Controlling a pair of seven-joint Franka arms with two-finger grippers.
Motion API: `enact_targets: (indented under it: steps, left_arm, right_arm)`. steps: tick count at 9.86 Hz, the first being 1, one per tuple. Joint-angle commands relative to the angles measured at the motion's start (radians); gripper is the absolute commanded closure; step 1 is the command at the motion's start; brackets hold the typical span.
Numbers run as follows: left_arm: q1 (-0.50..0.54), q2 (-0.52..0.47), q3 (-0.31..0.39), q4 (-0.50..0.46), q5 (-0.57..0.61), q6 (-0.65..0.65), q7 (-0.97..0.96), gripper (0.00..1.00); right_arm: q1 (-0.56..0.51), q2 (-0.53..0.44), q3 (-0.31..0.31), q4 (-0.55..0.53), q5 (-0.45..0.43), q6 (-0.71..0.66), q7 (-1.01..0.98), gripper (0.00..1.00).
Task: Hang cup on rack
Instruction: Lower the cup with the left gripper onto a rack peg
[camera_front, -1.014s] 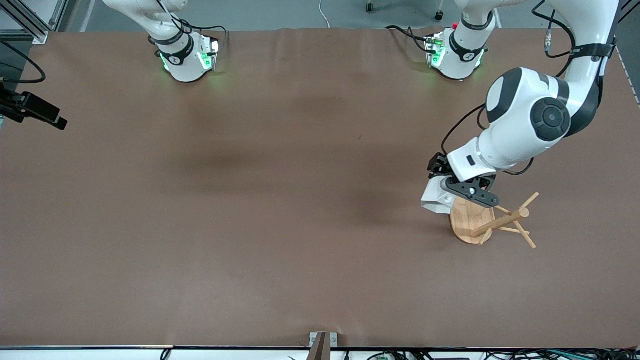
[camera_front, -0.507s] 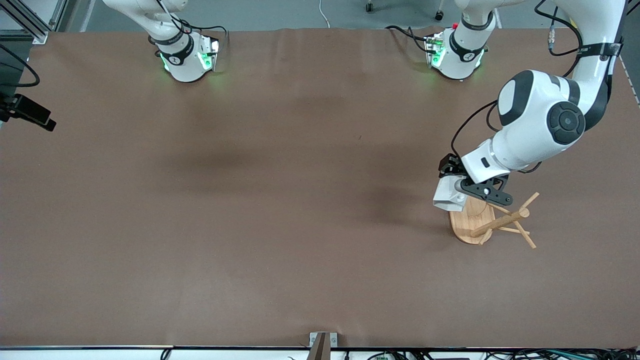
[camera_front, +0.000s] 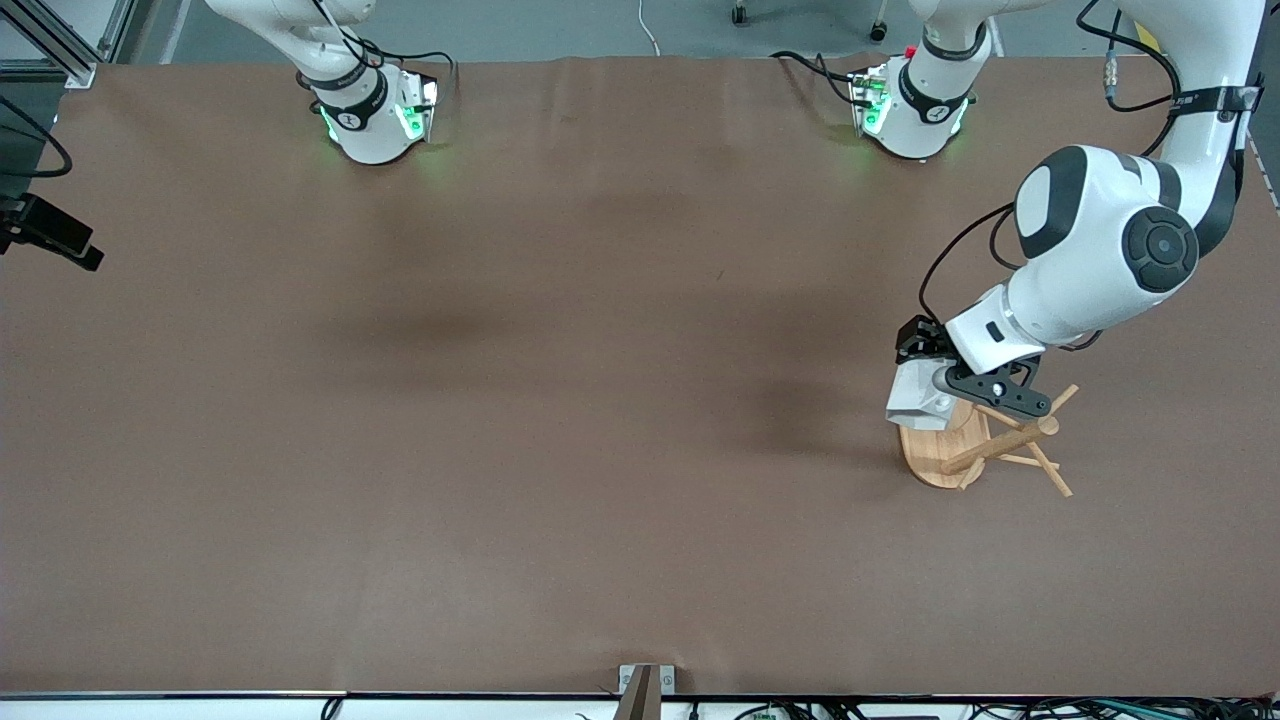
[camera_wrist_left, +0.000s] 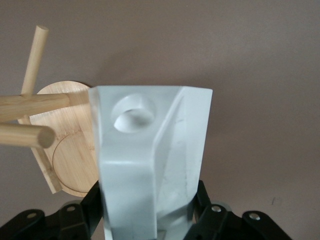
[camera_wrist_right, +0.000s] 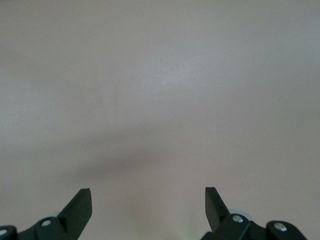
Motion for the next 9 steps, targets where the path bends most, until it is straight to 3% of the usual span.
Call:
enact_targets:
  steps: [1,9]
  left_arm:
    - [0.003,0.018,0.017,-0.014,-0.010,0.029,0.040,1.00]
    - [0.002,0.062,0.089,0.030,-0.017,0.067,0.167,0.99]
  right_arm:
    - [-0.010,-0.006,0.008,0.000,0.003,0.000,-0.004,0.00]
    - [-0.015,-0.005,0.008,0.000,0.003,-0.005,-0.004,0.00]
